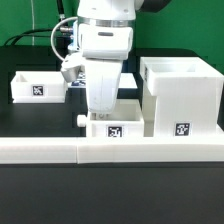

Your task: Assemble drawer

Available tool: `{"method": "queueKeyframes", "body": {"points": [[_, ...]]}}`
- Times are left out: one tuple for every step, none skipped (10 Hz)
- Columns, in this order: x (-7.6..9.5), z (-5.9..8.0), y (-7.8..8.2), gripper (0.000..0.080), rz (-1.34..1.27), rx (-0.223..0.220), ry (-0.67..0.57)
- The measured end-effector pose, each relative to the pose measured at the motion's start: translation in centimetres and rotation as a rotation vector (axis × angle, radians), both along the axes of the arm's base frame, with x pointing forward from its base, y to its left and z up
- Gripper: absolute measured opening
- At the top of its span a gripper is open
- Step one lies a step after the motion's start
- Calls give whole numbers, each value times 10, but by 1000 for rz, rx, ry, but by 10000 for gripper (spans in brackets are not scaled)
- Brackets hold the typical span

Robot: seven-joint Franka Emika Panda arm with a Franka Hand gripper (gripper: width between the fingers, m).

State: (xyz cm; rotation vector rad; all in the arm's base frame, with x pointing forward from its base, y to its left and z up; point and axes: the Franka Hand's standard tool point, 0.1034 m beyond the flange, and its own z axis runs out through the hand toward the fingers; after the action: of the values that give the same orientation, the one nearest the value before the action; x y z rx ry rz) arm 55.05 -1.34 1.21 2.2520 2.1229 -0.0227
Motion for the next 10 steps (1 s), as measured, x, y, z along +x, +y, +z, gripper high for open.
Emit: {"method": "queueKeyframes", "body": {"points": [[0,0,-1,42,-2,0,0],[0,0,0,42,-3,0,1],[-1,-1,1,42,-7,1,1],[-1,-1,0,42,-9,1,2],[-1,-1,-1,42,-10,1,2],[-1,-2,0,42,-9,0,3],[-2,-3,1,42,16,-9,6],[-1,-3,2,42,42,-20,6],[-1,-2,2,42,54,-25,6],[-1,-2,1,42,58,-27,6]]}}
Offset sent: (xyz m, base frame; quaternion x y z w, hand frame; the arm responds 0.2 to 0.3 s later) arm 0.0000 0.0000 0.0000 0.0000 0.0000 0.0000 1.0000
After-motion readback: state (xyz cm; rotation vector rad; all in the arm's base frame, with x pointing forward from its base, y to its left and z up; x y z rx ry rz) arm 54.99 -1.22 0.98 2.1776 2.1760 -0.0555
